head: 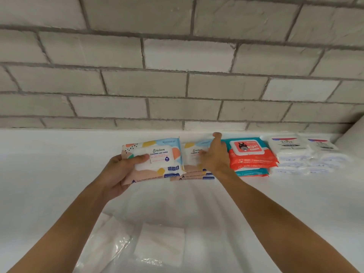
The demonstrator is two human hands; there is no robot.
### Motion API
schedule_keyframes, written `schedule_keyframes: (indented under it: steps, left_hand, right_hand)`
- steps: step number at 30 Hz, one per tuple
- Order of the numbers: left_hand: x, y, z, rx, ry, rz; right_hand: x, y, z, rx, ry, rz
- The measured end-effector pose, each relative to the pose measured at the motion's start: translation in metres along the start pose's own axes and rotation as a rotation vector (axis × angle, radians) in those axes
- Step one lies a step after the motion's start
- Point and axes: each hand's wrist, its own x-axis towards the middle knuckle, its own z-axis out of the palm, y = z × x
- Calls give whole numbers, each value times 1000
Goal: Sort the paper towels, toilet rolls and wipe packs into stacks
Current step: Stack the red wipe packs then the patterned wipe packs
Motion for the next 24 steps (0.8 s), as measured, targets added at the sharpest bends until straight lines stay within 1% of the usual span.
schedule_keyframes:
  steps: [2,4,9,13,14,15,16,17,18,19,20,21,24]
  left_hand:
    - [4,-2,4,2,6,-10]
    - [9,-3,11,2,15,-18]
    - [24,-5,38,12,29,-15]
    - [36,-4,65,70,44,10]
    - [38,-2,71,95,42,10]
    - [41,-1,76,124,43,12]
    - [43,0,80,159,45,17]
    - [46,0,82,195,40,21]
    - [48,1,85,226,25,21]
    - [50,0,87,248,6,19]
    - [51,0,90,263,-13,14]
    - [52,-1,92,272,-25,8]
    - [56,-5,98,309,-26,9]
  right_hand:
    - [-4,-1,3,-149,14,-52]
    - [-8,0,5,-231,10,-72]
    - [-17,1,-4,-234,17,-109]
    - [-22,7,-18,-69,96,-116]
    - [-22,11,-21,48,123,-109]
    - [-22,14,-23,227,133,-76]
    - [-22,15,-25,444,108,6]
    - [-22,15,-28,631,39,118]
    - [-22,15,-30,774,-54,211]
    - [-21,16,-32,855,-136,256]
    - [-19,18,-32,872,-189,262]
    - [-16,20,-31,829,-202,240]
    - [-15,17,-29,555,-141,136]
